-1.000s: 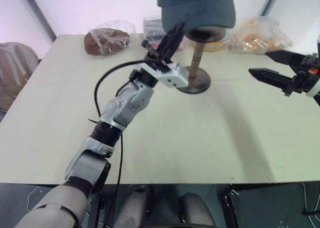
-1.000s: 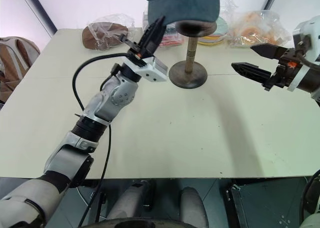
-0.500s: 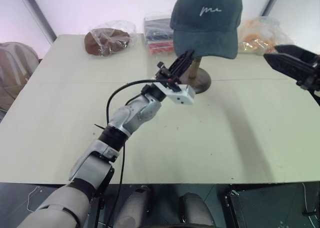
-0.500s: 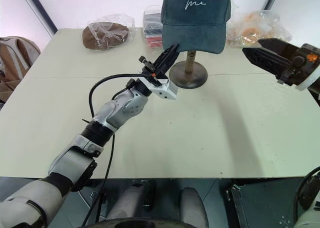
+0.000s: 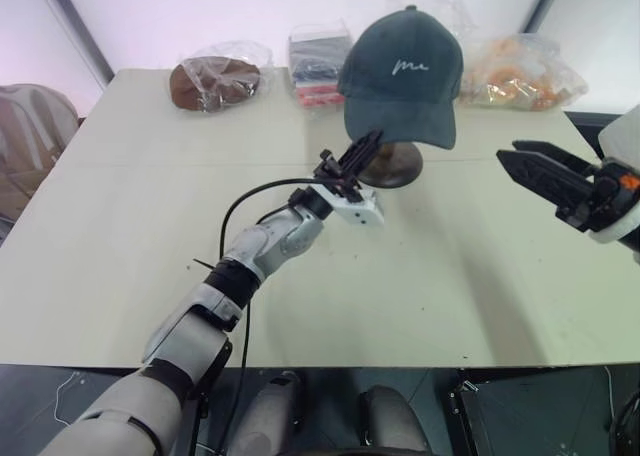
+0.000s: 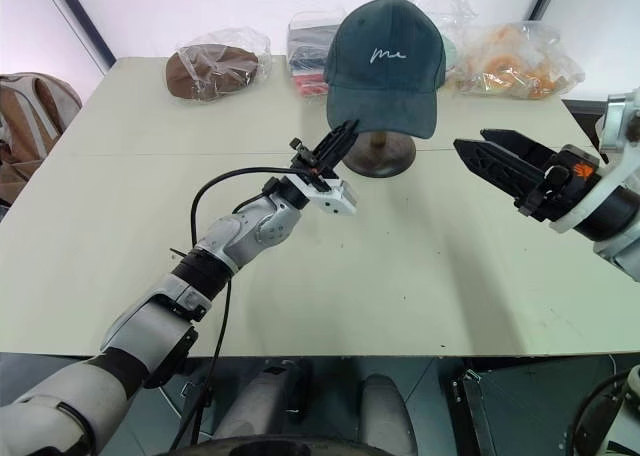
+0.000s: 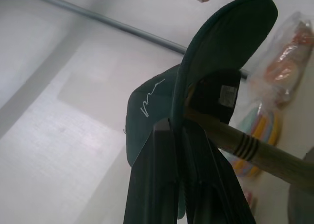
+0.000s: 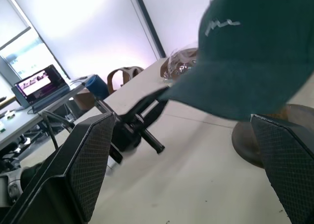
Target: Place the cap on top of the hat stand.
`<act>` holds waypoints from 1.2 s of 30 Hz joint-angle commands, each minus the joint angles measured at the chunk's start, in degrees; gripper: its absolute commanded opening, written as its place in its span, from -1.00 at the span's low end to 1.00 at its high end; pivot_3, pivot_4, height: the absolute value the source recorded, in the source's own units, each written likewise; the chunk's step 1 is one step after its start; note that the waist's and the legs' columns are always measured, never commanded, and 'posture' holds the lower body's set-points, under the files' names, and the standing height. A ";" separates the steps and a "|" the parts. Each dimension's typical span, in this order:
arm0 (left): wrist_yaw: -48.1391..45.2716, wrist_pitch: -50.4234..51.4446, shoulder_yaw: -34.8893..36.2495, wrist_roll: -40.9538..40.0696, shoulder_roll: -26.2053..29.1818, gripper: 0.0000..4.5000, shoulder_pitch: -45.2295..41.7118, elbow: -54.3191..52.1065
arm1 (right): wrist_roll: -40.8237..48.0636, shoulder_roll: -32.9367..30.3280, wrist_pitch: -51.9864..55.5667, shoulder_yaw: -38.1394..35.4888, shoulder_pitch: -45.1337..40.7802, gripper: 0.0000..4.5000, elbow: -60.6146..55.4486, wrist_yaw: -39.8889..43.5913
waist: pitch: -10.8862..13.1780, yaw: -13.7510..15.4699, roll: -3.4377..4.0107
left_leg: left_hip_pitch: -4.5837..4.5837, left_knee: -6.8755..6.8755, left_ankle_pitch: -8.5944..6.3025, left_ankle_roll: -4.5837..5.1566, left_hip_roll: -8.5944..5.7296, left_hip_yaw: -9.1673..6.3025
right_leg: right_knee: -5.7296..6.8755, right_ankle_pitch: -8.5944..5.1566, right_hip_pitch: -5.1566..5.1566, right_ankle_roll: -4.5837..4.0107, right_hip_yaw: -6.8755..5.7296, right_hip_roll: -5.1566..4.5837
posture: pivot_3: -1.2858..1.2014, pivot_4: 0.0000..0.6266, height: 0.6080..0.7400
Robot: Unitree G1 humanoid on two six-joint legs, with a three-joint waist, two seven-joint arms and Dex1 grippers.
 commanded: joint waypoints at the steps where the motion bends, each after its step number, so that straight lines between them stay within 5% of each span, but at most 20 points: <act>1: 1.71 -0.60 -0.31 0.41 -0.33 -0.98 -1.40 -0.24 | 3.18 -1.24 -2.23 -1.24 0.11 1.00 -1.80 -1.95 | 0.00 -0.01 0.00 | 0.00 0.00 0.00 0.00 0.00 0.00 | 0.00 0.00 0.00 0.00 0.00 0.00 | 0.03 -0.52 1.00; 18: 0.45 -2.54 -1.74 -1.53 -1.09 -0.98 1.98 1.39 | 3.13 -4.34 -5.21 1.74 0.74 1.00 -1.07 -2.54 | 0.00 0.00 0.00 | 0.01 0.01 0.00 0.01 0.00 0.01 | 0.00 0.00 0.01 0.00 0.00 -0.01 | 0.03 -0.52 1.00; 21: -0.36 -3.45 -1.76 -2.32 -1.08 -0.53 2.50 1.19 | 2.61 -5.05 -5.52 2.00 0.82 1.00 -0.77 -1.77 | 0.00 -0.01 0.00 | 0.01 0.00 -0.01 0.01 0.00 0.01 | 0.00 0.00 0.01 0.00 0.00 0.00 | 0.03 -0.52 1.00; 28: -4.00 -5.61 -1.52 -4.89 -1.23 0.96 3.44 1.48 | 1.47 -5.85 -6.16 2.21 1.12 1.00 -0.18 -0.20 | 0.00 0.02 0.00 | 0.01 0.01 0.00 0.01 0.00 0.01 | -0.01 0.00 0.02 0.00 0.00 -0.01 | 0.03 -0.52 1.00; 36: -19.04 -9.77 -0.15 -16.47 -0.06 0.96 6.99 0.38 | -0.72 -6.28 -6.84 3.21 0.80 1.00 0.85 2.16 | -0.01 -0.05 0.01 | 0.02 0.00 0.00 0.01 0.01 0.01 | -0.01 0.00 0.01 0.00 0.00 0.00 | 0.03 -0.52 1.00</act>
